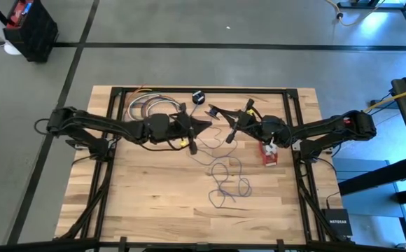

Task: Coil cords
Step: Coil the blue wire onto the spool

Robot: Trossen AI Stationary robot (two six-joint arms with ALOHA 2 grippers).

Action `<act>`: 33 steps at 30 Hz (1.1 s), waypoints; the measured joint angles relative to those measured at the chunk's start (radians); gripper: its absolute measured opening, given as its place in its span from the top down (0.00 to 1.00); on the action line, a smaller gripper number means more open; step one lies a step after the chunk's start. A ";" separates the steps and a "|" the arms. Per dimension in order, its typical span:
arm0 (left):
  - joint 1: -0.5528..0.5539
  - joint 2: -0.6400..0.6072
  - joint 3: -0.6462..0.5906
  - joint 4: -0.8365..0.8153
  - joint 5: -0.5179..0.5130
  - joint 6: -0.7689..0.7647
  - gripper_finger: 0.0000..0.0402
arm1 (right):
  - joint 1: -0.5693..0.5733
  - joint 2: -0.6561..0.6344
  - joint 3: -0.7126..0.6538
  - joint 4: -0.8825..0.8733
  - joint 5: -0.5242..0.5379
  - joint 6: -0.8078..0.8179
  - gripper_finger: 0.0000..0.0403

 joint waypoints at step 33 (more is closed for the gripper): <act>0.040 0.247 0.132 -0.417 -0.165 0.093 0.98 | 0.000 0.002 -0.001 0.022 -0.027 0.080 0.97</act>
